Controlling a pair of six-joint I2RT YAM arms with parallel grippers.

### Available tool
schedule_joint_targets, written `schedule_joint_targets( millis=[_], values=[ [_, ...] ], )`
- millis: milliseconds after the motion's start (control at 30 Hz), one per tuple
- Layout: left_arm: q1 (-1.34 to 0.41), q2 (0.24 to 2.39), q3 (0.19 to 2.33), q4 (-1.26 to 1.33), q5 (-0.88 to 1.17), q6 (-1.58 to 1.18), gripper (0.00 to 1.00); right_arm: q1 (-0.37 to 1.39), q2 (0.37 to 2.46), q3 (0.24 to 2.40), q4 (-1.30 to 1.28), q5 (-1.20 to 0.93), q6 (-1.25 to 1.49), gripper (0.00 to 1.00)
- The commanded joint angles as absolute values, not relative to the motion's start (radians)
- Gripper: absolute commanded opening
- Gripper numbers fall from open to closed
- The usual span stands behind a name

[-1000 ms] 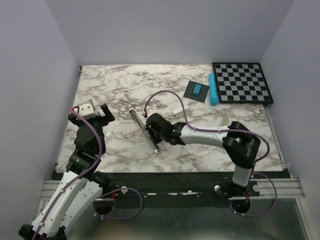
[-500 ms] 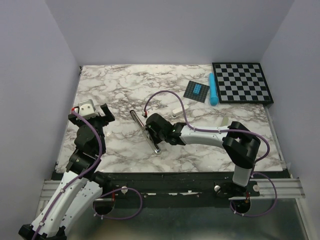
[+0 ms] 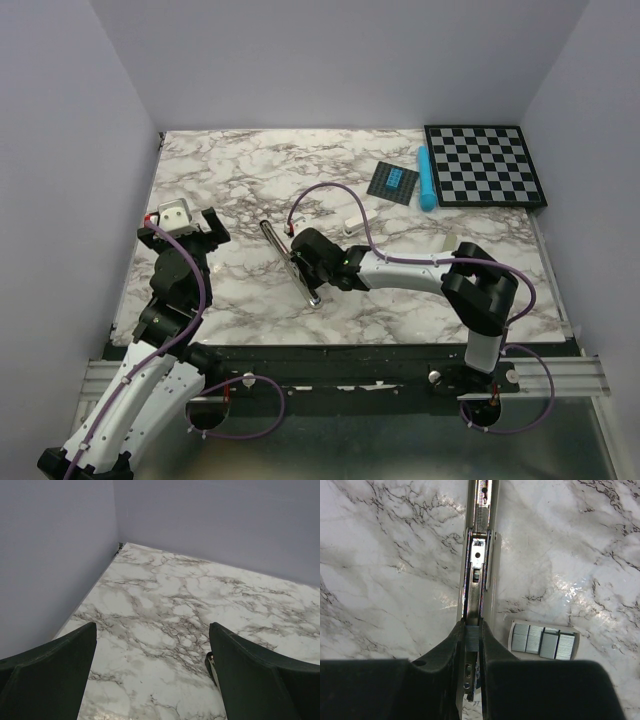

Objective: Load the staples into the stapler

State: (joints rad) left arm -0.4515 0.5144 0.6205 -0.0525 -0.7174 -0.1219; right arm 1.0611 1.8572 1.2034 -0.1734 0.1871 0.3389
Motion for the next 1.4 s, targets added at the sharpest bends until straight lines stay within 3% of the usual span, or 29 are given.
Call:
schedule_joint_targets(
  millis=[0, 800, 1367],
  values=[
    [-0.443, 0.515, 0.614, -0.043, -0.701, -0.13, 0.99, 1.071, 1.881, 1.206, -0.193, 0.207, 0.339, 0.16],
    [-0.443, 0.512, 0.615, -0.046, -0.703, -0.13, 0.99, 1.069, 1.769, 1.197, -0.192, 0.198, 0.348, 0.17],
    [-0.442, 0.511, 0.615, -0.045, -0.703, -0.13, 0.99, 1.069, 1.851, 1.204, -0.189, 0.173, 0.368, 0.16]
  ],
)
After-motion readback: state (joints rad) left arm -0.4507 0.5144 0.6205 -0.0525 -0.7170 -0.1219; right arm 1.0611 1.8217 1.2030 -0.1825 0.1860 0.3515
